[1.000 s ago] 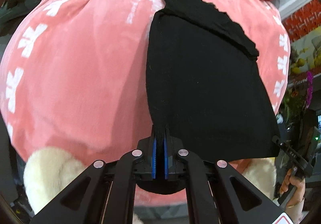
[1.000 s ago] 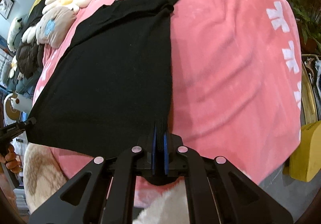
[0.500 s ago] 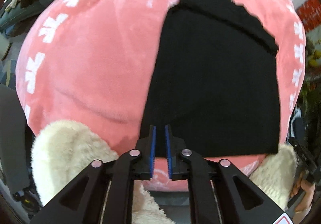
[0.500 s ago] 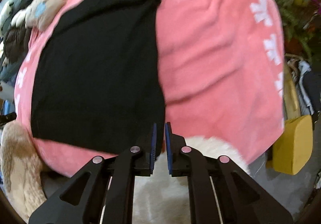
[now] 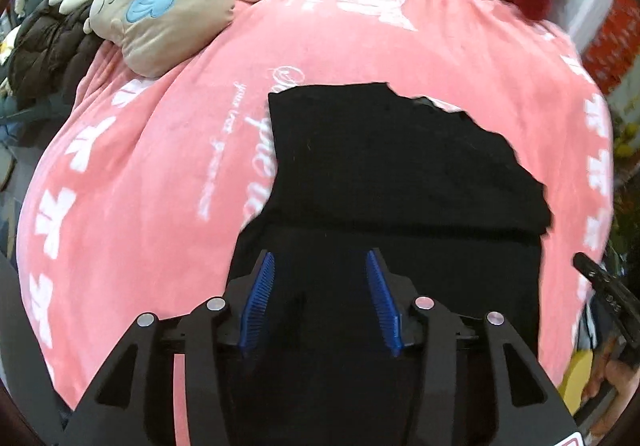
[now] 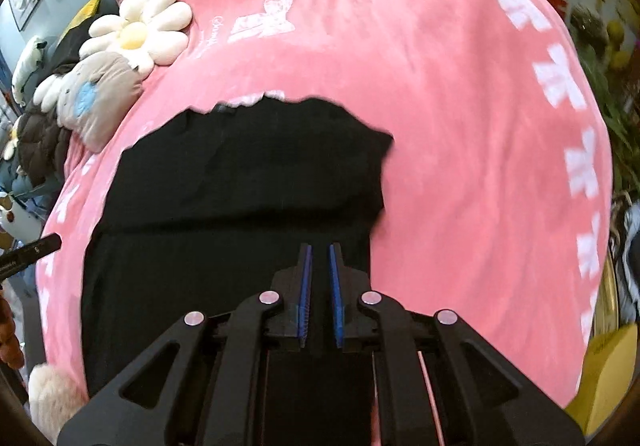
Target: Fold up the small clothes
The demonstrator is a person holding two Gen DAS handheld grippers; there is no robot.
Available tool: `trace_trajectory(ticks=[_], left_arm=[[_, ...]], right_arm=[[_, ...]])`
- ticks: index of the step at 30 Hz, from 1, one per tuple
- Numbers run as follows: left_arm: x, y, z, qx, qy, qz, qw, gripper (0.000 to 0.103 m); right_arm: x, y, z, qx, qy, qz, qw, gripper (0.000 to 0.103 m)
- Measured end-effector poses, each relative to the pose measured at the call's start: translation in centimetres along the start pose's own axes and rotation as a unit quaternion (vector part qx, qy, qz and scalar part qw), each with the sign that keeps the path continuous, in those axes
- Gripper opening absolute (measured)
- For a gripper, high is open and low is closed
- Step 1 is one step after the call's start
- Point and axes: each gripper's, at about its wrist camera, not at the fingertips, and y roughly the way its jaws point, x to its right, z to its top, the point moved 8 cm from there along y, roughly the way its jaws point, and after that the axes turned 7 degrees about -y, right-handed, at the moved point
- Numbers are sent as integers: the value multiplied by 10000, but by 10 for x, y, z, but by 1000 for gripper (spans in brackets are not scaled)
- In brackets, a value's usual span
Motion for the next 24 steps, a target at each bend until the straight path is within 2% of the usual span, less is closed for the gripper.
trace_trajectory(ticks=[5, 6, 9, 10, 11, 12, 13, 17, 18, 20, 21, 24], left_arm=[[0, 49, 24, 44, 205, 366, 9991, 46], [-3, 54, 25, 6, 237, 404, 9989, 46], [-10, 77, 26, -112, 292, 506, 9982, 51], [-12, 81, 25, -125, 285, 528, 9981, 51], [-14, 88, 26, -156, 271, 595, 9977, 51], [-18, 94, 25, -205, 252, 648, 9974, 51], [-19, 97, 25, -212, 233, 632, 9975, 53], [-23, 99, 25, -96, 226, 624, 9978, 63], [-25, 100, 25, -64, 219, 632, 9977, 64], [-26, 101, 25, -25, 192, 626, 9979, 69], [-27, 101, 25, -10, 169, 614, 9980, 69], [-28, 94, 28, 14, 116, 564, 9983, 68]], right_arm=[[19, 43, 32, -65, 126, -315, 9994, 11], [23, 50, 35, -76, 170, -367, 9992, 16], [39, 75, 44, -179, 279, -511, 9981, 49], [42, 86, 45, -253, 236, -550, 9979, 50], [40, 96, 45, -362, 133, -460, 9982, 47], [34, 100, 44, -448, 43, -272, 9986, 18], [28, 101, 46, -473, -21, -152, 9988, 7], [20, 62, 71, 314, -136, -62, 9994, 7], [31, 71, 67, 219, -65, -162, 9996, 7], [47, 111, 44, -531, -8, -203, 9984, 10], [52, 120, 36, -668, 91, -132, 9976, 10], [52, 93, 38, -238, 184, -165, 9994, 15]])
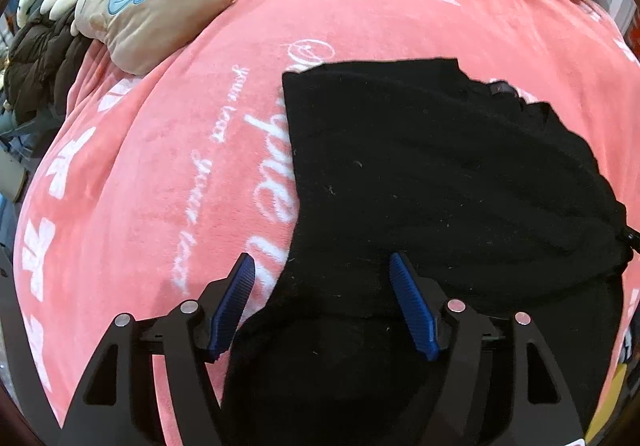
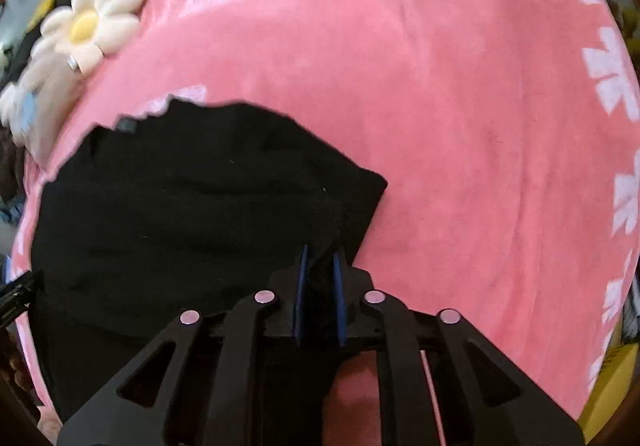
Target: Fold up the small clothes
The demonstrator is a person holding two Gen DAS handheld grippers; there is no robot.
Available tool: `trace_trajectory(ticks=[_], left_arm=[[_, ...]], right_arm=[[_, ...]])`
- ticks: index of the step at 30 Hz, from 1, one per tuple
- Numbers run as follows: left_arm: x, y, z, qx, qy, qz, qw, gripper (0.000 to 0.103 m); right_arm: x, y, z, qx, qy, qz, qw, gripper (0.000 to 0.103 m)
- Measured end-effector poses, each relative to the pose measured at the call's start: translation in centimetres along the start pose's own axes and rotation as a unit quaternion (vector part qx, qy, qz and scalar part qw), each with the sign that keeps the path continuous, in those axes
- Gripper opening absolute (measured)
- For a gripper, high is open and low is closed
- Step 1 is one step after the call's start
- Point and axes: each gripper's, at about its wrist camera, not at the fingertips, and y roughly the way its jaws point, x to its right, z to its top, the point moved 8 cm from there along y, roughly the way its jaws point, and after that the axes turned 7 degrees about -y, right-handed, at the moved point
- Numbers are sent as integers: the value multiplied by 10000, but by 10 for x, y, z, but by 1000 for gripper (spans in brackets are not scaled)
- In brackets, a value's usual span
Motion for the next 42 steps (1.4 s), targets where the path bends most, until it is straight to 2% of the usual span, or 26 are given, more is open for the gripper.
trace_trajectory(ticks=[2, 4, 6, 8, 9, 11, 12, 13, 16, 18, 21, 24, 27, 30, 32, 35, 39, 42], left_arm=[[-10, -10, 9, 230, -108, 85, 9996, 67], [-22, -12, 17, 335, -170, 222, 9990, 67], [-36, -12, 20, 297, -262, 426, 9983, 66], [-51, -20, 20, 326, -516, 326, 9976, 66], [-59, -27, 18, 351, -675, 205, 9969, 66], [-67, -37, 11, 359, -818, 85, 9960, 66], [-71, -42, 6, 347, -846, 42, 9958, 66], [-77, -48, 0, 330, -845, 50, 9959, 66], [-89, -59, -16, 319, -812, 57, 9962, 66], [-97, -63, -26, 297, -779, 46, 9965, 66], [-104, -71, -41, 267, -714, -37, 9971, 66], [-109, -76, -52, 241, -741, -174, 9968, 66], [-114, -79, -59, 188, -833, -305, 9959, 66], [-120, -76, -64, 109, -895, -336, 9954, 66], [-122, -73, -69, 17, -929, -357, 9950, 66], [-120, -75, -76, -76, -923, -407, 9949, 66], [-109, -83, -90, -90, -725, -522, 9960, 66], [-93, -88, -108, -139, -542, -617, 9965, 66]], right_arm=[[-4, -21, 4, 292, 32, 84, 9995, 15], [-14, -30, 8, 345, 21, 257, 9991, 15], [-45, -37, 12, 347, -104, 667, 9971, 15], [-91, -40, 14, 259, -518, 1051, 9928, 15], [-131, -40, 11, 171, -893, 1313, 9872, 15], [-181, -39, 1, 85, -1295, 1676, 9773, 18], [-217, -34, -10, -42, -1560, 1921, 9689, 28], [-239, -29, -16, -167, -1671, 2082, 9636, 33], [-293, -19, -44, -570, -1609, 2743, 9464, 36], [-312, -12, -57, -757, -1443, 2976, 9407, 36], [-321, 4, -57, -810, -1062, 2963, 9457, 36], [-326, 13, -39, -587, -800, 2918, 9513, 36], [-359, 20, -23, -533, -954, 2915, 9503, 33], [-392, 33, -28, -692, -1402, 2732, 9492, 33], [-399, 33, -30, -599, -1659, 2588, 9497, 34], [-384, 16, -34, -602, -1691, 2600, 9488, 34], [-307, -34, -48, -200, -1408, 2271, 9634, 34], [-220, -55, -58, 45, -932, 1556, 9834, 35]])
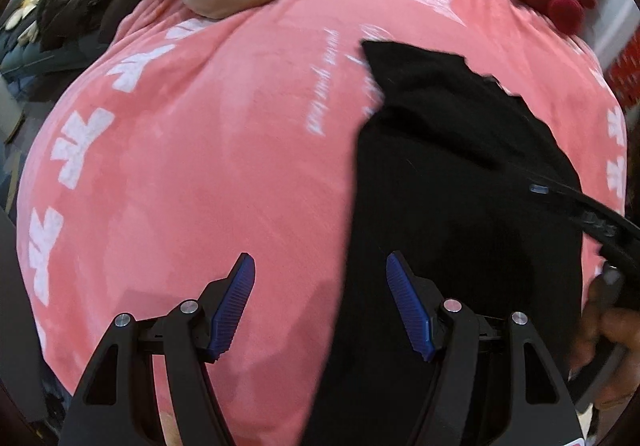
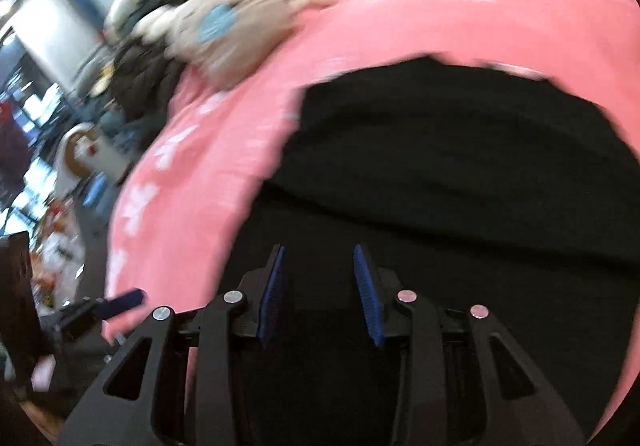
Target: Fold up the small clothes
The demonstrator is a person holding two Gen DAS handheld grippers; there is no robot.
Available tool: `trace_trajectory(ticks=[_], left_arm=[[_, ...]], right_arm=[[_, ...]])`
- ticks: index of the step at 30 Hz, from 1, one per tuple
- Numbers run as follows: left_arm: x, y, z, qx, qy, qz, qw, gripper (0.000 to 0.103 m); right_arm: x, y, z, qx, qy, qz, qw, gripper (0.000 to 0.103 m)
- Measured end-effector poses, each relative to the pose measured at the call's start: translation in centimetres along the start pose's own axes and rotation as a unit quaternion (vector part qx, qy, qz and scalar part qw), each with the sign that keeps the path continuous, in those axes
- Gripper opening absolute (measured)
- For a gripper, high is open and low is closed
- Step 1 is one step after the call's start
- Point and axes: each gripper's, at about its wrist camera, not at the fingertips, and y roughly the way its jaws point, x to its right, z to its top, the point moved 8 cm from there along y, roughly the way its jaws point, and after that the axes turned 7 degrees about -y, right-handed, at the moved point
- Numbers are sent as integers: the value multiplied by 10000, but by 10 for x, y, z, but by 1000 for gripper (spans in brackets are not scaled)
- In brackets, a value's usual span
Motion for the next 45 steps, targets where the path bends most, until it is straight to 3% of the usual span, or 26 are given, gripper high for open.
trace_trajectory(ticks=[3, 6, 7, 9, 10, 11, 16, 19, 24, 27, 31, 36, 38, 42, 45], left_arm=[[17, -1, -23, -103, 201, -44, 9997, 66], [30, -2, -43, -237, 237, -83, 9994, 66], [33, -2, -49, -288, 250, -69, 9992, 66], [38, -3, -58, -330, 243, -40, 9992, 66], [41, -3, -63, -364, 266, -10, 9990, 66], [42, -4, -66, -387, 284, 39, 9988, 66], [53, -11, -79, -379, 546, 129, 9977, 66], [55, -8, -89, -456, 589, 173, 9971, 66], [66, -6, -109, -602, 601, 86, 9963, 66], [72, -13, -122, -577, 833, 159, 9947, 67], [69, -19, -132, -588, 882, 171, 9942, 73], [47, -10, -145, -784, 641, 234, 9946, 73], [37, -4, -150, -874, 444, 226, 9949, 73], [19, 4, -160, -928, 281, 403, 9945, 73], [16, 3, -162, -854, 185, 363, 9955, 73]], right_arm=[[89, -33, -10, 147, 659, -760, 9948, 32], [166, -48, -5, 304, 1358, -1012, 9851, 31], [181, -42, -5, 209, 1379, -1101, 9841, 32], [218, -13, -20, -460, 1253, -1561, 9787, 30], [230, -9, -28, -593, 1327, -1619, 9760, 37], [233, -17, -29, -421, 1507, -1581, 9750, 37], [200, -83, -56, 179, 1460, -1380, 9794, 38], [191, -91, -85, 55, 1348, -1353, 9816, 37], [201, -84, -90, -71, 1464, -1418, 9790, 37], [199, -92, -100, -194, 1604, -1296, 9783, 37], [181, -117, -147, -471, 1898, -1022, 9753, 37], [154, -136, -221, -1191, 1743, -1077, 9715, 38], [153, -138, -235, -1320, 1848, -1098, 9676, 38], [157, -133, -239, -1417, 1969, -1069, 9642, 49], [152, -118, -241, -1711, 1818, -1107, 9620, 49]])
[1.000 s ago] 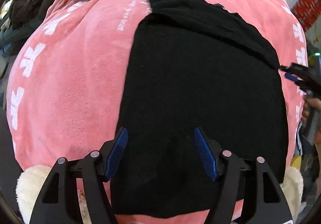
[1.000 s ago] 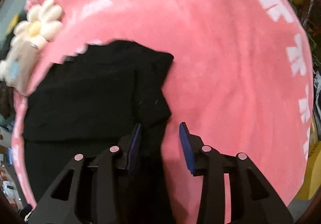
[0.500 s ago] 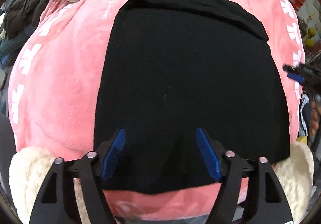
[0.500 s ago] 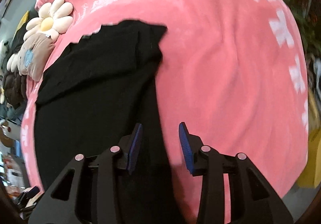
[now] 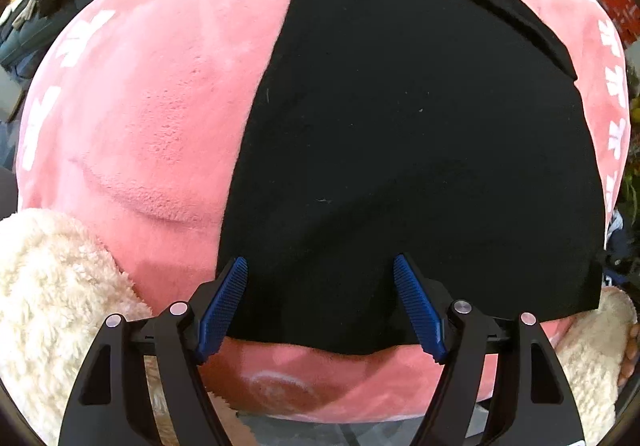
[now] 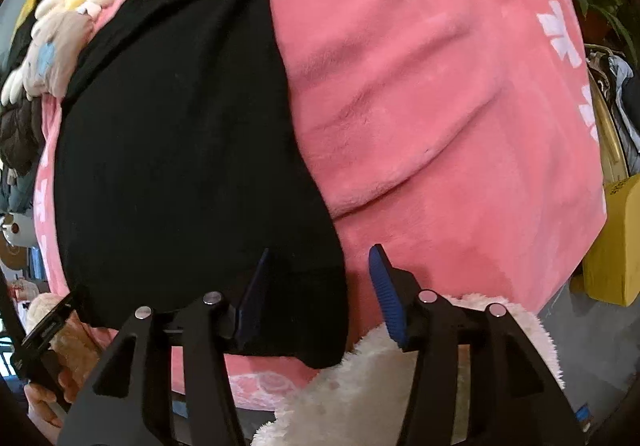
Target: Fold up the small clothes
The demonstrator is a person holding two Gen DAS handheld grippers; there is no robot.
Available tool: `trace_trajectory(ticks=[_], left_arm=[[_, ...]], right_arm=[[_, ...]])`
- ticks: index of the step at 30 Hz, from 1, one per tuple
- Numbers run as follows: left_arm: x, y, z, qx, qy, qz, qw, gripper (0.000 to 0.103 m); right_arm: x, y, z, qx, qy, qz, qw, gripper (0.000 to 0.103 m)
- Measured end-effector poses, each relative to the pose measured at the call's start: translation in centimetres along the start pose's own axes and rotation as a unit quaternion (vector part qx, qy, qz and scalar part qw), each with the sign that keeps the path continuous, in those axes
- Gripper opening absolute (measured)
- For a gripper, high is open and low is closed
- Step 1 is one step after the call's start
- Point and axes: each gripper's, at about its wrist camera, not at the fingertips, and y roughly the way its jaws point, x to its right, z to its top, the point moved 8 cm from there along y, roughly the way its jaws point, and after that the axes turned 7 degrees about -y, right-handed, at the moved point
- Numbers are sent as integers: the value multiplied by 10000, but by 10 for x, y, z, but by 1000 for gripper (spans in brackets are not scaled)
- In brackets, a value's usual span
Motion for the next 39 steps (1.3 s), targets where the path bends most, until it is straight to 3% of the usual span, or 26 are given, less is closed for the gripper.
trace_trajectory(ticks=[5, 8, 24, 27, 29, 31, 36, 39], left_arm=[[-1, 7, 1, 62, -85, 1, 9999, 81], [-2, 8, 2, 134, -32, 70, 9999, 86], [3, 13, 2, 196, 15, 124, 9997, 90], [7, 13, 3, 169, 48, -92, 9998, 84], [12, 7, 1, 222, 180, -202, 9994, 68], [18, 4, -3, 196, 308, -365, 9987, 59], [18, 6, -2, 112, 192, -387, 9990, 61], [5, 4, 9, 89, -253, -713, 9971, 64]], right_arm=[[-19, 13, 1, -244, -573, -514, 9967, 50], [-19, 13, 1, -231, -529, -438, 9974, 50], [-15, 13, -2, -274, -589, -359, 9972, 49], [-20, 12, -6, -247, -618, -288, 9974, 41], [-26, 10, -9, -215, -682, -229, 9972, 31], [-29, 10, -10, -210, -763, -227, 9966, 24], [-29, 12, -7, -228, -798, -271, 9962, 26], [-36, 13, -9, -226, -778, -261, 9964, 26]])
